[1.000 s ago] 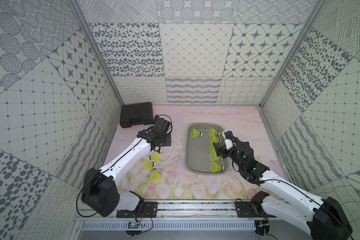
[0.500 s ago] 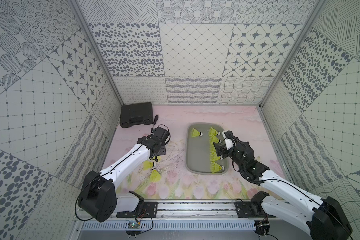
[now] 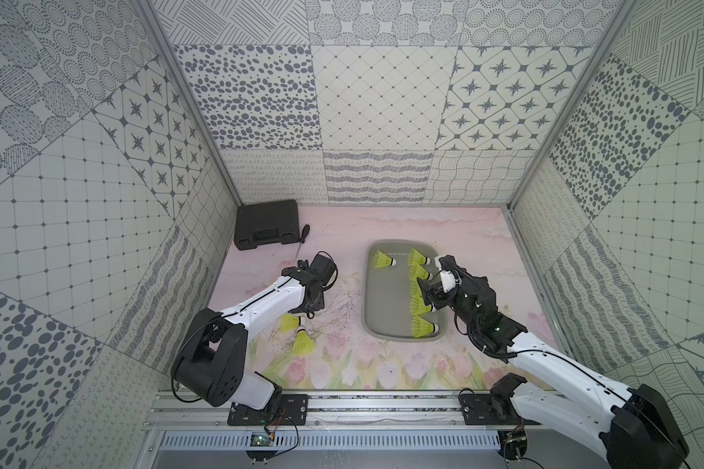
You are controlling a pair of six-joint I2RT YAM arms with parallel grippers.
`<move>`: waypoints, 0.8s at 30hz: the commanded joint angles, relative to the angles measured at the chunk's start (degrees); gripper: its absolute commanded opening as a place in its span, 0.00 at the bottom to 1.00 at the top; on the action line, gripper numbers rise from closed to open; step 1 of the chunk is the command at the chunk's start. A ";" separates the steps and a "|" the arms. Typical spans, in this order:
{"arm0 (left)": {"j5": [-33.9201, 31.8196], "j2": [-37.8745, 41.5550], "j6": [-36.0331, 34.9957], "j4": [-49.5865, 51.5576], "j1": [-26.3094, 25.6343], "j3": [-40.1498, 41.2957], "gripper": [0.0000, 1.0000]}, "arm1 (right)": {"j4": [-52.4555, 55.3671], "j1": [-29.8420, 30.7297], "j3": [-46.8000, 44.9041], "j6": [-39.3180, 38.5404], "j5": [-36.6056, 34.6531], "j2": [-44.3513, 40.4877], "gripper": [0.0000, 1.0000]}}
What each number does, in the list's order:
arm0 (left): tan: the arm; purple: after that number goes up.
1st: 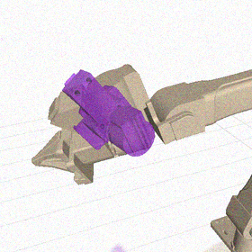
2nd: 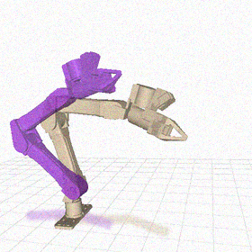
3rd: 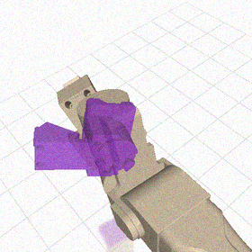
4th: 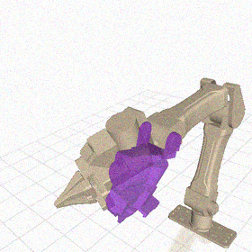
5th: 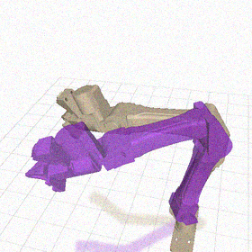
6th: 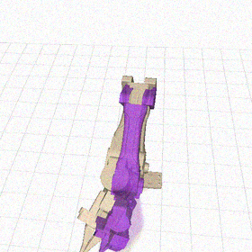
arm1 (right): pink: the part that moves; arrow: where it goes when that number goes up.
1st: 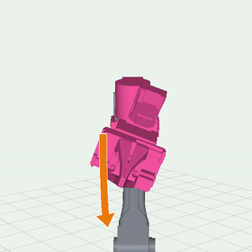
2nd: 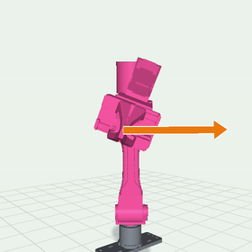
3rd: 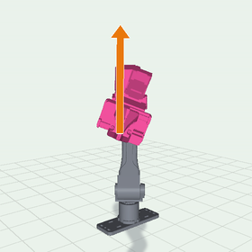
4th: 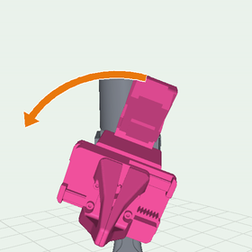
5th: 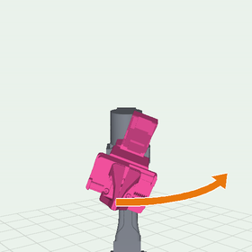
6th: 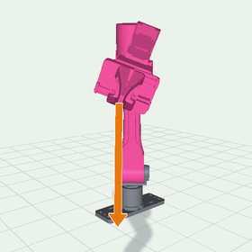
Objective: Put the shuttlecocks into the storage box
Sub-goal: Pick up the shuttlecock at the center of the board.
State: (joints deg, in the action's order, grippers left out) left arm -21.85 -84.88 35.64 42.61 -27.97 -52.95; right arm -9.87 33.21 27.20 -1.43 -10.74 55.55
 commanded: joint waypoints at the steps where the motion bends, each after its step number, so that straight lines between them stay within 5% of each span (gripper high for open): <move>1: -2.23 -1.81 1.34 0.46 0.19 -0.45 0.40 | -2.17 -0.25 -0.57 0.66 0.37 0.12 0.92; 8: -2.98 -2.70 1.36 0.74 0.28 -0.76 0.32 | -2.08 -0.25 -0.62 0.86 0.37 0.04 0.93; 14: -2.44 -1.55 0.99 0.39 0.28 -0.69 0.15 | -2.08 -0.30 -0.58 0.91 0.73 -0.20 0.93; 19: -0.65 2.01 0.85 0.28 -0.03 -0.88 0.02 | -1.99 -0.27 -0.50 1.03 1.20 -0.22 0.93; 24: 2.86 8.53 -0.10 -1.13 -0.16 -0.93 0.00 | -2.03 -0.26 -0.20 0.75 2.77 0.05 0.92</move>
State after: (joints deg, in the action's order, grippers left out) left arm -22.33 -80.82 35.92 42.48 -28.03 -53.19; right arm -9.87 33.06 27.20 -1.19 -9.54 55.55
